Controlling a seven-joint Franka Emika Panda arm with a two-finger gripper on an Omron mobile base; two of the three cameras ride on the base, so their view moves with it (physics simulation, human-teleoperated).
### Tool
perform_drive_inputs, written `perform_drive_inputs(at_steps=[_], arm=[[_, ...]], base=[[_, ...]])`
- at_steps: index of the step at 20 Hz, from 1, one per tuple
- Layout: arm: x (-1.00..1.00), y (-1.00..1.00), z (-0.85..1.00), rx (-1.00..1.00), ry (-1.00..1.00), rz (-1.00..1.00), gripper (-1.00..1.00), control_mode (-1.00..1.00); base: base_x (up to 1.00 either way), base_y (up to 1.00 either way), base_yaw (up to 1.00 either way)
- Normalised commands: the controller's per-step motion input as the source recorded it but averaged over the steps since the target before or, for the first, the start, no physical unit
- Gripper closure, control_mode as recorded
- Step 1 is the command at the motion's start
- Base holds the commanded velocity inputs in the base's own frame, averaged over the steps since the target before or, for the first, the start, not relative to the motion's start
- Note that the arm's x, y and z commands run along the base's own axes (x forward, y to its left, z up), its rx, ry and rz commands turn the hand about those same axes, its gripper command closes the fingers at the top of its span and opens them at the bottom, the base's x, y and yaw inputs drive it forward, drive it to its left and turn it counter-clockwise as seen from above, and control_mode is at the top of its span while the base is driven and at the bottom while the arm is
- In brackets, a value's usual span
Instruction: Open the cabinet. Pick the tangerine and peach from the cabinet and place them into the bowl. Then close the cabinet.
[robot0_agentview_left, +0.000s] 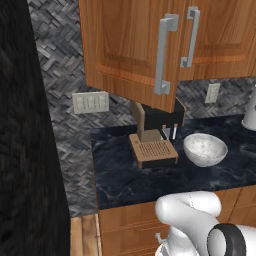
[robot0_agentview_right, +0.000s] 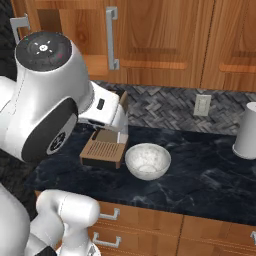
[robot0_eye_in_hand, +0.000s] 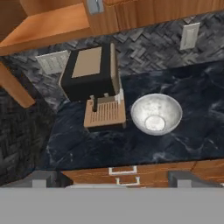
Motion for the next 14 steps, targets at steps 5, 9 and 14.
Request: perform_drive_inputs(at_steps=[5, 9, 14], arm=[[0.86, 0.52, -0.02, 0.1, -0.01, 0.21, -1.0, -1.0], [0.5, 0.96, -0.42, 0.0, -0.08, 0.16, -1.0, -1.0], [0.06, 0.38, -0.33, 0.07, -0.23, 0.18, -1.0, -1.0]], base=[[0.0, 0.0, 0.0], [0.0, 0.0, 0.0], [0.0, 0.0, 0.0]])
